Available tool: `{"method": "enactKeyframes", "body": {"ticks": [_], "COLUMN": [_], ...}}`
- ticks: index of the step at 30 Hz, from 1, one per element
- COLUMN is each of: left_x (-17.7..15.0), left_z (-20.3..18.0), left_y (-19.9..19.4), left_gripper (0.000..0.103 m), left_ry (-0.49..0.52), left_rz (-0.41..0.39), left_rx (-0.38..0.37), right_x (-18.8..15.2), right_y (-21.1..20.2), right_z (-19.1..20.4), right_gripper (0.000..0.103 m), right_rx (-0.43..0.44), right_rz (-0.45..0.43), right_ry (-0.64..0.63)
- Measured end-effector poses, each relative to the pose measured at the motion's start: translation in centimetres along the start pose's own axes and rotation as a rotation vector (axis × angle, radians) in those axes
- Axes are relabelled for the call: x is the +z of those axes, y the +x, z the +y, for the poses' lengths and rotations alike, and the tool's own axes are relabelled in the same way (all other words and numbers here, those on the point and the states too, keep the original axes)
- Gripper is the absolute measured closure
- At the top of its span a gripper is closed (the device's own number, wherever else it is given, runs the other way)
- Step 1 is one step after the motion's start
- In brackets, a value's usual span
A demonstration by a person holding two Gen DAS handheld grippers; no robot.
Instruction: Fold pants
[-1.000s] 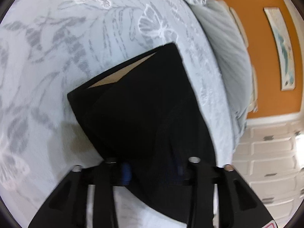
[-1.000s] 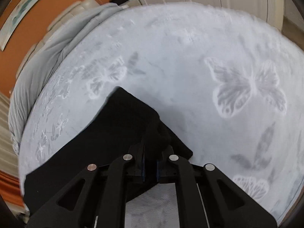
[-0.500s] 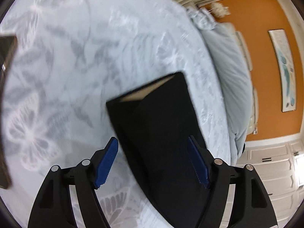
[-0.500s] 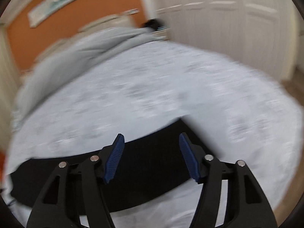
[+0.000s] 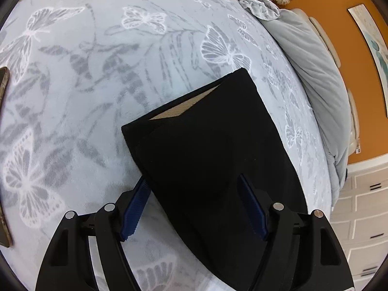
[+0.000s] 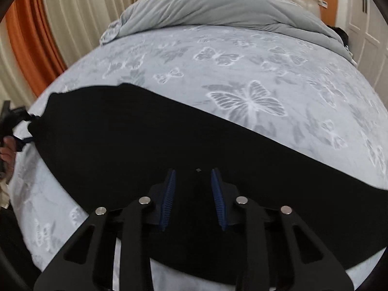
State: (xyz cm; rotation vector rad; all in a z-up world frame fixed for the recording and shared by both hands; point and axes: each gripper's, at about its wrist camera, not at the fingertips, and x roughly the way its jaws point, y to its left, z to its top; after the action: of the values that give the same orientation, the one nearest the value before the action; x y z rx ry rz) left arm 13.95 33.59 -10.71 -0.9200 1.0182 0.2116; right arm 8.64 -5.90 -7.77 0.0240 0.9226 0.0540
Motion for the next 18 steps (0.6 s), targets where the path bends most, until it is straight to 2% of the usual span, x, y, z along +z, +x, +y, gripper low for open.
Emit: {"method": "enactKeyframes", "body": {"ticks": [2, 3, 4, 6, 8, 11, 12, 13, 14, 15, 16, 17, 18], "left_x": [0.2, 0.3, 0.2, 0.3, 0.4, 0.6, 0.7, 0.7, 0.7, 0.7, 0.6, 0.4, 0.3], "left_z": [0.4, 0.5, 0.7, 1.0, 1.1, 1.0, 0.9, 1.1, 1.2, 1.4, 1.6, 1.7, 1.8], "left_y": [-0.3, -0.4, -0.8, -1.4, -2.3, -3.7, -3.8, -3.6, -3.4, -3.0, -2.4, -2.1, -1.5], "left_gripper": [0.032, 0.032, 0.032, 0.032, 0.032, 0.032, 0.032, 0.031, 0.031, 0.03, 0.029, 0.029, 0.025], "left_ry": [-0.012, -0.019, -0.03, -0.037, -0.034, 0.001, 0.014, 0.009, 0.0, -0.014, -0.037, -0.056, -0.08], "left_rz": [0.017, 0.022, 0.025, 0.02, -0.004, -0.041, -0.049, -0.048, -0.041, -0.027, -0.004, 0.009, 0.026], "left_rx": [-0.013, -0.019, -0.031, -0.037, -0.042, -0.038, -0.025, -0.017, -0.014, -0.016, -0.021, -0.027, -0.042], "right_x": [0.1, 0.0, -0.2, -0.2, 0.1, -0.3, -1.1, -2.1, -4.0, -5.4, -7.1, -8.5, -9.7], "right_y": [1.1, 1.8, 2.3, 2.3, 0.2, -5.1, -7.1, -8.3, -8.9, -9.0, -9.3, -9.4, -9.2], "right_z": [0.6, 0.6, 0.4, 0.5, 1.0, 1.6, 1.9, 2.5, 3.7, 4.6, 5.8, 6.7, 7.1], "right_gripper": [0.078, 0.092, 0.1, 0.103, 0.103, 0.103, 0.103, 0.102, 0.099, 0.098, 0.096, 0.084, 0.06], "right_rx": [-0.026, -0.042, -0.045, -0.033, -0.014, 0.06, 0.129, 0.222, 0.347, 0.388, 0.376, 0.325, 0.256], "right_rz": [0.026, 0.045, 0.061, 0.054, 0.004, -0.1, -0.111, -0.074, 0.018, 0.067, 0.088, 0.098, 0.116], "right_ry": [-0.03, -0.035, -0.034, -0.021, -0.024, -0.003, -0.015, -0.05, -0.12, -0.181, -0.261, -0.332, -0.384]}}
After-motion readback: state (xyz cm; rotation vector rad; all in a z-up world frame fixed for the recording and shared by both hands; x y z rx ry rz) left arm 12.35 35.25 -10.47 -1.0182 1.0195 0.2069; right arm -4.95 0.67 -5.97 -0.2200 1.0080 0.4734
